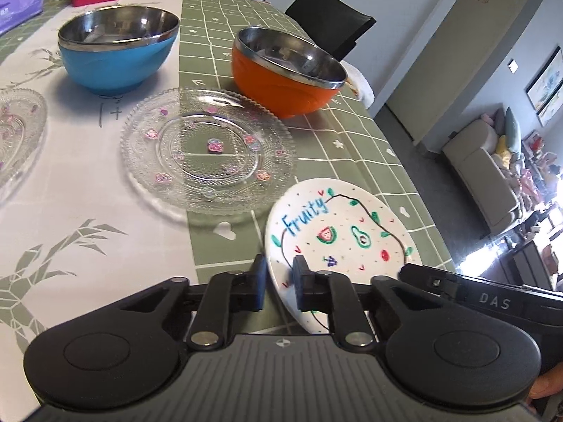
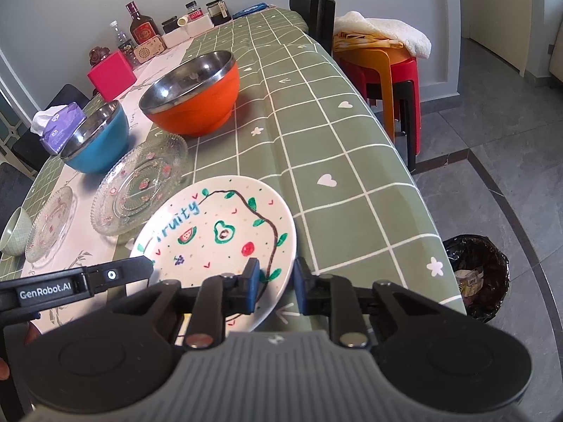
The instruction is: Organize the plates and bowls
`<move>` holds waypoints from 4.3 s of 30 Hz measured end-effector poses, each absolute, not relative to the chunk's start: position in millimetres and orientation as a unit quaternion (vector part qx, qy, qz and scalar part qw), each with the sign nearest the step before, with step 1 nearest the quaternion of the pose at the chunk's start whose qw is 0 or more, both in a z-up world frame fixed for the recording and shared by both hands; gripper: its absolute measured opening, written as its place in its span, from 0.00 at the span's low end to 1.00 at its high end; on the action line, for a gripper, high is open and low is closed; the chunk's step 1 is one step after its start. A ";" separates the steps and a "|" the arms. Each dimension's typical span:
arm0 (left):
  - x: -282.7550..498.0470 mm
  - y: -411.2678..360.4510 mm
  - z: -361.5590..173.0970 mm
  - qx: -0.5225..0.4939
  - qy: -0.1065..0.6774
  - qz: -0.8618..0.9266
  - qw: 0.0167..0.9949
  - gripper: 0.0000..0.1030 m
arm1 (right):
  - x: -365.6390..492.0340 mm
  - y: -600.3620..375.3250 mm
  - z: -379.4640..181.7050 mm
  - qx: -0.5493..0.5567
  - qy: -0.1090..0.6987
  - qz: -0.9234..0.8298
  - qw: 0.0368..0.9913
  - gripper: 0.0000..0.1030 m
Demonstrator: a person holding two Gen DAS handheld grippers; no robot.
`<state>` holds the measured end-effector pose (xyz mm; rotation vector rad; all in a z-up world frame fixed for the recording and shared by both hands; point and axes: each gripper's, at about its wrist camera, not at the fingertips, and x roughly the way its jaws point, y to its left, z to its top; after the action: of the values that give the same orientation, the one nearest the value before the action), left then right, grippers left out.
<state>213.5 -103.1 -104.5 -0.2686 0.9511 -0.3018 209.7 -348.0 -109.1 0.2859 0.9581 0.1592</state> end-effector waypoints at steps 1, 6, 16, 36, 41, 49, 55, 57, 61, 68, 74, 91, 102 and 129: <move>213.4 -103.1 -104.5 -0.129 0.454 -0.143 0.870 0.16 | 209.6 -348.4 -109.2 0.138 0.459 0.075 0.875 0.18; 211.7 -104.5 -104.0 -0.128 0.451 -0.137 0.873 0.15 | 209.4 -349.7 -109.2 0.146 0.458 0.072 0.874 0.15; 201.8 -106.5 -98.5 -0.112 0.446 -0.127 0.879 0.15 | 202.9 -347.3 -107.3 0.146 0.457 0.071 0.874 0.13; 134.3 -33.6 -70.0 -0.136 0.412 -0.067 0.899 0.15 | 151.2 -285.5 -83.1 0.145 0.433 0.138 0.879 0.13; 113.9 8.2 -70.0 -0.156 0.406 -0.038 0.899 0.15 | 139.3 -246.1 -81.6 0.137 0.429 0.169 0.877 0.13; 90.7 73.0 -80.5 -0.191 0.405 0.017 0.894 0.15 | 129.1 -184.3 -90.7 0.150 0.443 0.215 0.857 0.13; 77.1 104.4 -89.6 -0.201 0.401 0.044 0.893 0.15 | 124.3 -146.7 -100.1 0.142 0.451 0.231 0.851 0.13; 74.1 110.7 -91.9 -0.205 0.400 0.045 0.892 0.15 | 123.3 -139.6 -102.7 0.139 0.451 0.233 0.851 0.13; 73.4 116.0 -95.8 -0.206 0.394 0.045 0.894 0.15 | 123.0 -133.0 -105.4 0.139 0.448 0.227 0.853 0.13; 62.4 122.8 -101.7 -0.218 0.386 0.048 0.895 0.15 | 114.9 -130.4 -109.8 0.154 0.440 0.222 0.856 0.11; 60.7 116.6 -100.9 -0.203 0.381 0.054 0.901 0.16 | 113.2 -130.0 -111.3 0.150 0.430 0.221 0.863 0.12; 51.6 116.7 -98.2 -0.202 0.356 0.058 0.911 0.48 | 111.4 -134.5 -108.5 0.163 0.423 0.223 0.863 0.36; 44.7 101.7 -68.3 -0.143 0.306 0.047 0.940 0.57 | 95.7 -143.2 -82.8 0.120 0.374 0.205 0.896 0.52; 148.7 113.7 -62.6 -0.158 0.355 0.034 0.921 0.57 | 189.9 -113.4 -54.9 0.061 0.371 0.206 0.904 0.63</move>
<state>148.7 113.7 -62.6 -0.3243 0.7303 0.0697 189.9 -113.4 -54.9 0.1268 0.7659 0.4249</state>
